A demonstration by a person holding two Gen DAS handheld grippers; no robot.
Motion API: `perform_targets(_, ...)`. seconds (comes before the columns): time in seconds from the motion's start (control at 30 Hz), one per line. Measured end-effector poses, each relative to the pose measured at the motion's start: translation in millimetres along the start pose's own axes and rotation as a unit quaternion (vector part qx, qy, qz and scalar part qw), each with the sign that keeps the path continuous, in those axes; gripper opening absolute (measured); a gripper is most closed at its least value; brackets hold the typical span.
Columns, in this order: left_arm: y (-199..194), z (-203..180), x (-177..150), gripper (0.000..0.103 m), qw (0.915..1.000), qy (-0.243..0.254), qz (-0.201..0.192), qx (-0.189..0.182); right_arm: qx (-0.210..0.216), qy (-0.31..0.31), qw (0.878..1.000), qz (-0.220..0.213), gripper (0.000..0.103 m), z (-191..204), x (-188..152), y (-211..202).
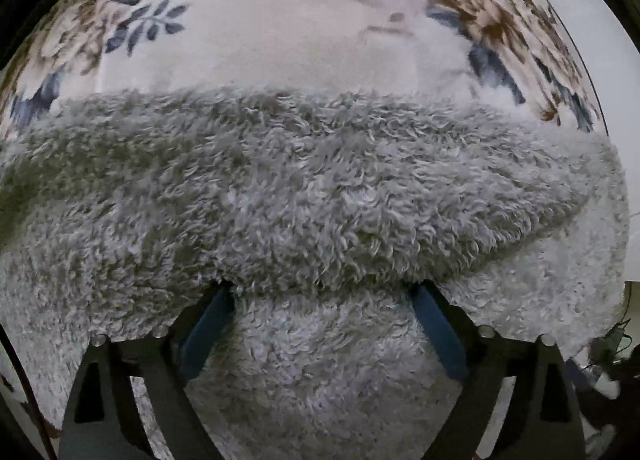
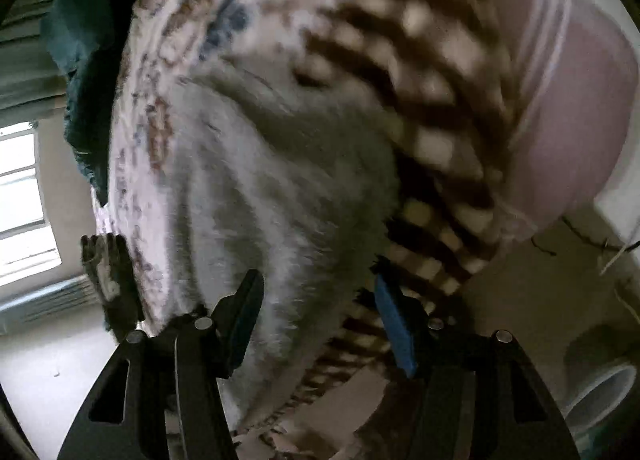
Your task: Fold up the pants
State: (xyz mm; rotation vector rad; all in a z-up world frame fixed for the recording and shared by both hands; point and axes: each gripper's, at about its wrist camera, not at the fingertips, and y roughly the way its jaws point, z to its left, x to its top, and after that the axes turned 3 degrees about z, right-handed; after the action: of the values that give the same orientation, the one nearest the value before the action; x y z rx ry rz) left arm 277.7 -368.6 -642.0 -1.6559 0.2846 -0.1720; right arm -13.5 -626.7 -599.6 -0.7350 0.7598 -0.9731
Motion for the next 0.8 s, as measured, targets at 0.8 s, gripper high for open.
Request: perform_targets(0.8,39,-33,29,0.103,0.9994,-0.018,0.021,0.02,0.146,-0.087,0.984,-0.053,0.065,27,47,49)
